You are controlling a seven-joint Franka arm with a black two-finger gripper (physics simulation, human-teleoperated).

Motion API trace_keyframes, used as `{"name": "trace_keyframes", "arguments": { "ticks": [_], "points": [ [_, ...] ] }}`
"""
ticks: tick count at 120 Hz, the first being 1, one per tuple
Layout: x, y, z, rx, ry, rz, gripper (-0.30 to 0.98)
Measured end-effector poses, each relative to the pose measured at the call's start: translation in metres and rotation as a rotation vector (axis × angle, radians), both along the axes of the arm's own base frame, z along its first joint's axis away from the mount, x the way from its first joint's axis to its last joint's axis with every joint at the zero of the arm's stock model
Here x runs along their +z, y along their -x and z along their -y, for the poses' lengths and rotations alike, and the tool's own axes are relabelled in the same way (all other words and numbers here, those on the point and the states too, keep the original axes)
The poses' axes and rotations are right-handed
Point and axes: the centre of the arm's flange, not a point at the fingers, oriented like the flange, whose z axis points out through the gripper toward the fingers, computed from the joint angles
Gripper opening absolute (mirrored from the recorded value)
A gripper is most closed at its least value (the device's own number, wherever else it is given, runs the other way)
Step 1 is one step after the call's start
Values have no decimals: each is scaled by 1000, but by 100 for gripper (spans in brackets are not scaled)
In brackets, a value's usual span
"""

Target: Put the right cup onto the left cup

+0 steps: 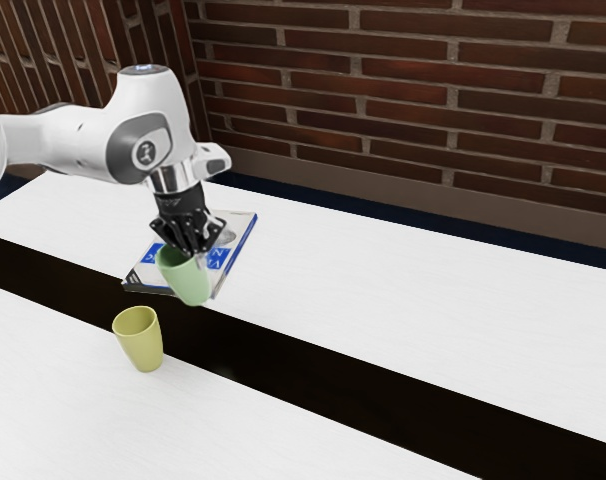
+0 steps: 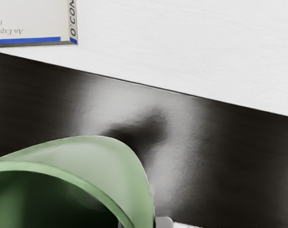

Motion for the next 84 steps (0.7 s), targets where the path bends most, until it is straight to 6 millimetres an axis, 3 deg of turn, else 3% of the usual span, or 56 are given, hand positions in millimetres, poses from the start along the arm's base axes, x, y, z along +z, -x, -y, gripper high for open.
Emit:
{"name": "trace_keyframes", "arguments": {
  "ticks": [48, 84],
  "points": [
    [29, 24, -20, 19, -17, -17, -8],
    [27, 42, -42, 56, -22, -41, -8]
  ]
}}
